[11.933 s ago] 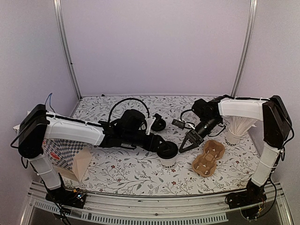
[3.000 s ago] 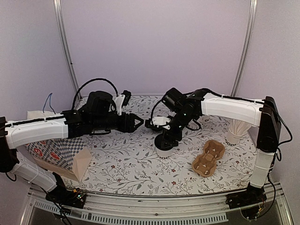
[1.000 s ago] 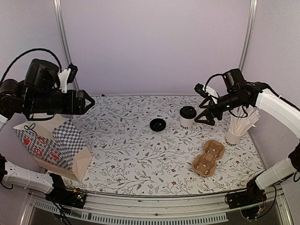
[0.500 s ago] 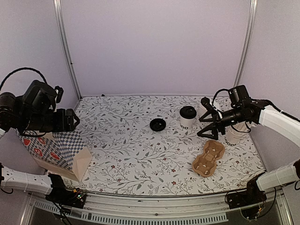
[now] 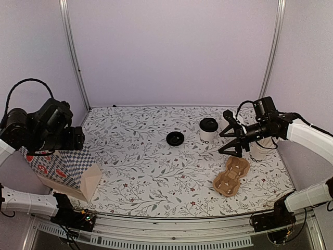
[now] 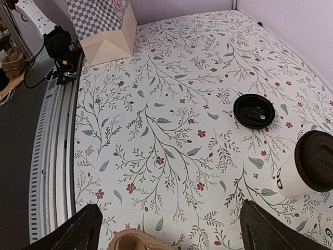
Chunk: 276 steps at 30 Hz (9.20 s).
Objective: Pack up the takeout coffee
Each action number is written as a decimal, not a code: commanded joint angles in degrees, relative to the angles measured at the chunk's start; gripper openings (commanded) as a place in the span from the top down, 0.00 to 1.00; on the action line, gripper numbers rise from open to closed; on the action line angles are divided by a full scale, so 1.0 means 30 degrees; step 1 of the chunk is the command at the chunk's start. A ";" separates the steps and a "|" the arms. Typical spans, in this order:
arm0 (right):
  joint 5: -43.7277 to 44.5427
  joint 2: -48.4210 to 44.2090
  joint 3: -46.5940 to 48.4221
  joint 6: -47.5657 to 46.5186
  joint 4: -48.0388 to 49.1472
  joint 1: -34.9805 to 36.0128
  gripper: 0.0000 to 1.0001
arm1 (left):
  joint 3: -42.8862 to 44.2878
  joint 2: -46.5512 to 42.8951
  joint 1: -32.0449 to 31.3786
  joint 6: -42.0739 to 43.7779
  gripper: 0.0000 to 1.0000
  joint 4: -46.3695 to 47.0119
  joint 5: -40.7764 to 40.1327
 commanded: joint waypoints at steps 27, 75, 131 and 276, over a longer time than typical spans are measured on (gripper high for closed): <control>0.1216 0.1057 -0.0382 -0.0653 0.0460 -0.0205 0.05 | 0.3980 0.8619 0.1932 0.7383 1.00 1.0827 0.9626; 0.7502 0.7135 0.8039 -0.7152 -0.9325 0.2875 0.23 | 0.6290 1.0531 0.6150 1.4029 0.30 1.4465 1.5786; 0.9209 1.0686 1.3757 -0.2812 -0.3420 1.3269 0.18 | 0.2193 -0.0082 0.7270 0.4940 0.21 0.8706 0.2172; 1.1289 0.4388 0.1550 -0.6419 -0.7012 0.4171 0.42 | 0.2783 0.4261 0.7915 1.4685 0.29 1.6891 2.3144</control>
